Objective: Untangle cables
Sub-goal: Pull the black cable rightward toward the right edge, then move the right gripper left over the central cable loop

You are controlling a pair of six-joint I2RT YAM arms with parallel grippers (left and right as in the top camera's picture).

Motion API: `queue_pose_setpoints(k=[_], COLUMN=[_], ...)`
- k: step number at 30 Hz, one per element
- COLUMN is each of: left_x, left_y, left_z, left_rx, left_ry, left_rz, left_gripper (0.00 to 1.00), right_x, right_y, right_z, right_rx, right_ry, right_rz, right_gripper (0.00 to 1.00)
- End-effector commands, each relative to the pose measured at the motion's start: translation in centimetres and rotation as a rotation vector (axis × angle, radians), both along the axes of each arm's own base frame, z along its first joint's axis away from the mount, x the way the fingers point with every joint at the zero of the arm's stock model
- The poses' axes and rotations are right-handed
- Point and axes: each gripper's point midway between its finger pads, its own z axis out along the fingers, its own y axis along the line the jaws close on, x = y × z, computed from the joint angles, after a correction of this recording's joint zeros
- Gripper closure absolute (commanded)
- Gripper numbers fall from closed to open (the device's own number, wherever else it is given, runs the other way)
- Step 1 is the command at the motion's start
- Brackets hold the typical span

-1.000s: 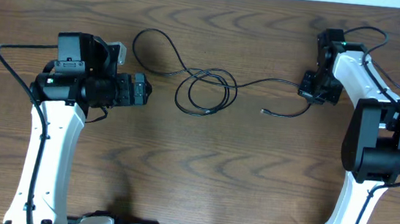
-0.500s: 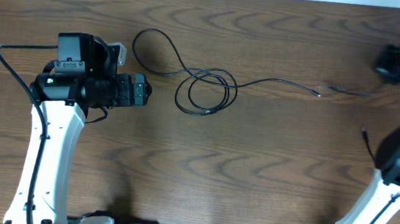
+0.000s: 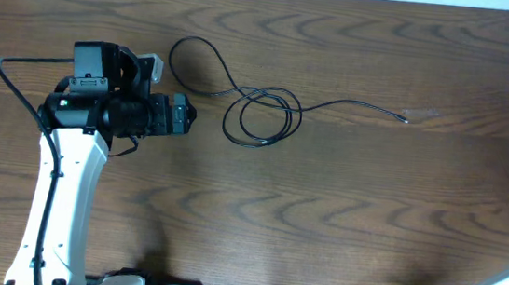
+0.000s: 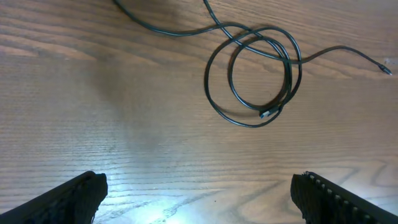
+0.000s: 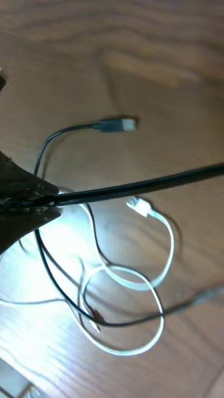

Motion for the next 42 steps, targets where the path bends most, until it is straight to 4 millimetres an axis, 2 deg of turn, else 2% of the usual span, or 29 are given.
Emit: queue_pose_setpoints(k=[1,8,13,18,19,21,22,25,29,32,33,36,37,42], left_x=[-0.2,-0.3,-0.5,-0.7,-0.8,-0.9,-0.9,-1.1,-1.3,-1.4,-1.3,-1.1,-0.9,-0.3], left_y=[-0.2,-0.2,-0.3,-0.3,-0.3,-0.3,-0.3,-0.3,-0.3,-0.3,-0.3,-0.2,-0.1,1.6], left_z=[0.4,0.8,1.6,2.3,2.5,2.7,2.9,3.5,4.0,4.2,4.2,4.4,4.4,4.2], left_rx=[-0.018,-0.017,-0.014,-0.012,-0.011,-0.01,-0.01,-0.007,0.001,0.001,0.002,0.006,0.011,0.063], left_ry=[-0.012,-0.025,-0.052,-0.077,-0.082,-0.091,-0.096,-0.119,-0.141,-0.146,-0.147,-0.16,-0.165,-0.159], left_rz=[-0.002,-0.002,-0.002,-0.003,-0.003,-0.003,-0.003,-0.003,-0.013,-0.012,-0.012,-0.011,-0.007,0.107], left_gripper=[0.0,0.0,0.0,0.0,0.0,0.0,0.0,0.0,0.0,0.0,0.01,0.0,0.0,0.0], right_x=[0.1,0.6,2.6,3.6,3.6,3.7,3.6,3.8,5.5,7.7,10.4,14.6,15.9,19.6], right_y=[-0.4,-0.8,-0.6,-1.7,-1.9,-1.9,-2.0,-1.8,-0.4,2.2,5.4,11.7,14.4,25.9], right_z=[0.9,1.0,1.4,1.9,2.0,2.0,2.0,2.1,2.6,2.9,3.1,3.7,3.9,3.3], right_rx=[0.01,-0.008,-0.05,-0.124,-0.133,-0.135,-0.134,-0.123,-0.068,0.001,0.07,0.145,0.168,0.211], right_ry=[-0.06,-0.077,-0.103,-0.113,-0.11,-0.116,-0.118,-0.133,-0.209,-0.275,-0.339,-0.423,-0.437,-0.389], right_rz=[0.002,0.006,0.043,0.05,0.048,0.038,0.028,0.015,0.054,0.153,0.312,0.597,0.699,1.004], right_gripper=[0.99,0.99,0.99,0.98,0.84,0.22,0.01,0.01,0.01,0.01,0.01,0.01,0.01,0.01])
